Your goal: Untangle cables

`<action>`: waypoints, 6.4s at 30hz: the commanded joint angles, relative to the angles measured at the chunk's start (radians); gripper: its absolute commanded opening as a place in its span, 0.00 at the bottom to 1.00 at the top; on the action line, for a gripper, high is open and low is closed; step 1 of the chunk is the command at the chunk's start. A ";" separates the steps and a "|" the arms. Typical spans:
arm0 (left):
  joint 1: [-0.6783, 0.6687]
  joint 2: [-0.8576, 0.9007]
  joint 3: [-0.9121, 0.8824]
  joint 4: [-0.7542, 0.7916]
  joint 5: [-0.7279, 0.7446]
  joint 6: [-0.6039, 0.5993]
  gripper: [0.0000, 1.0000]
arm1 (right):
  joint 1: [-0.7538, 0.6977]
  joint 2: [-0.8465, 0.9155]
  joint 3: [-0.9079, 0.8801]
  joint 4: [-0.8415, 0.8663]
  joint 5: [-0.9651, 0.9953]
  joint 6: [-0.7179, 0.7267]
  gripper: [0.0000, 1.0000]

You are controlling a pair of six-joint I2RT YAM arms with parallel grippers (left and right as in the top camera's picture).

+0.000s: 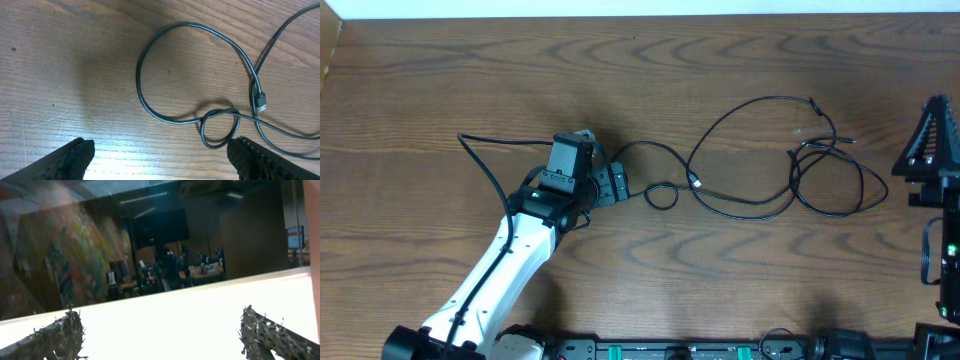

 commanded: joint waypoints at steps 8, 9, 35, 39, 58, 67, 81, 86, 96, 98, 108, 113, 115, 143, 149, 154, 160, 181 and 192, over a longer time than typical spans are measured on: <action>0.005 0.006 -0.004 0.000 -0.013 -0.001 0.91 | 0.006 0.196 -0.007 0.017 -0.005 0.013 0.99; 0.005 0.006 -0.004 0.000 -0.013 -0.001 0.91 | 0.006 0.230 -0.007 0.019 -0.005 0.013 0.99; 0.005 0.006 -0.004 0.000 -0.013 -0.001 0.91 | 0.105 0.479 -0.007 -0.321 -0.004 0.058 0.82; 0.005 0.006 -0.004 0.000 -0.013 -0.001 0.91 | 0.171 0.479 -0.007 -0.435 -0.007 0.058 0.77; 0.005 0.006 -0.004 0.000 -0.013 -0.001 0.91 | 0.391 0.490 -0.099 -0.866 -0.026 0.204 0.46; 0.005 0.006 -0.004 0.000 -0.013 -0.001 0.91 | 0.403 0.490 -0.247 -0.837 -0.045 0.267 0.37; 0.005 0.006 -0.004 0.000 -0.013 -0.001 0.91 | 0.403 0.490 -0.275 -0.812 -0.114 0.267 0.39; 0.005 0.006 -0.004 0.000 -0.013 -0.001 0.91 | 0.404 0.490 -0.275 -0.758 -0.184 0.267 0.40; 0.005 0.006 -0.004 0.000 -0.013 -0.001 0.91 | 0.404 0.490 -0.275 -0.695 -0.187 0.266 0.42; 0.005 0.006 -0.004 0.000 -0.013 -0.001 0.91 | 0.408 0.490 -0.275 -0.680 -0.187 0.261 0.43; 0.005 0.006 -0.004 0.000 -0.013 -0.001 0.91 | 0.516 0.490 -0.275 -0.564 -0.186 0.206 0.45; 0.005 0.006 -0.004 0.000 -0.013 -0.001 0.91 | 0.568 0.499 -0.275 -0.521 -0.156 0.183 0.49; 0.005 0.006 -0.004 0.000 -0.013 -0.001 0.91 | 0.579 0.510 -0.275 -0.508 -0.140 0.183 0.49; 0.005 0.006 -0.004 0.000 -0.013 -0.001 0.91 | 0.626 0.646 -0.275 -0.351 -0.220 0.165 0.52; 0.005 0.006 -0.004 0.000 -0.013 -0.001 0.91 | 0.626 0.646 -0.275 -0.351 -0.296 0.165 0.52; 0.005 0.006 -0.004 0.000 -0.013 -0.001 0.91 | 0.626 0.646 -0.275 -0.354 -0.317 0.165 0.53; 0.005 0.006 -0.004 0.000 -0.013 -0.001 0.91 | 0.626 0.646 -0.274 -0.344 -0.321 0.166 0.55; 0.005 0.006 -0.004 0.000 -0.013 -0.001 0.91 | 0.495 0.598 0.192 -0.670 -0.395 0.119 0.65; 0.005 0.006 -0.004 0.000 -0.013 -0.001 0.91 | 0.481 0.598 0.269 -0.949 -0.396 0.086 0.69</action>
